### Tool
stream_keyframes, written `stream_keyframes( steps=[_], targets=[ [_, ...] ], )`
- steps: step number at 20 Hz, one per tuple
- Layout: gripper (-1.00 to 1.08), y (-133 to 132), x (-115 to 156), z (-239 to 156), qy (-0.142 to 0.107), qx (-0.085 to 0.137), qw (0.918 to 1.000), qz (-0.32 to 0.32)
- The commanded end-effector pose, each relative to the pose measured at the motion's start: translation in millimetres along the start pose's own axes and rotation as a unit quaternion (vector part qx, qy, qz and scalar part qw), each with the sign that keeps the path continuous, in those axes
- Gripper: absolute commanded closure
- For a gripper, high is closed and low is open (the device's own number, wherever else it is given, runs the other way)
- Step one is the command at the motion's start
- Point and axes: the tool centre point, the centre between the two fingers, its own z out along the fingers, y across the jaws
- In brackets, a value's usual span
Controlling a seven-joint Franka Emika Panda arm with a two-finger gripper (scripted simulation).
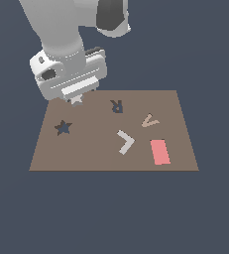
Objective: Insert a designated object into the corresponding slot on a board.
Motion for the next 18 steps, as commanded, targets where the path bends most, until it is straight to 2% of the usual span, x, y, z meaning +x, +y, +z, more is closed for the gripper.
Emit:
stream_keyframes(
  steps=[1, 9, 18],
  targets=[
    [-0.92, 5, -6, 6, 0.001, 0.0, 0.9999, -0.016],
    [-0.92, 14, -15, 17, 0.001, 0.0, 0.9991, -0.042],
    [-0.92, 15, -15, 25, 0.001, 0.0, 0.9991, -0.042]
  ],
)
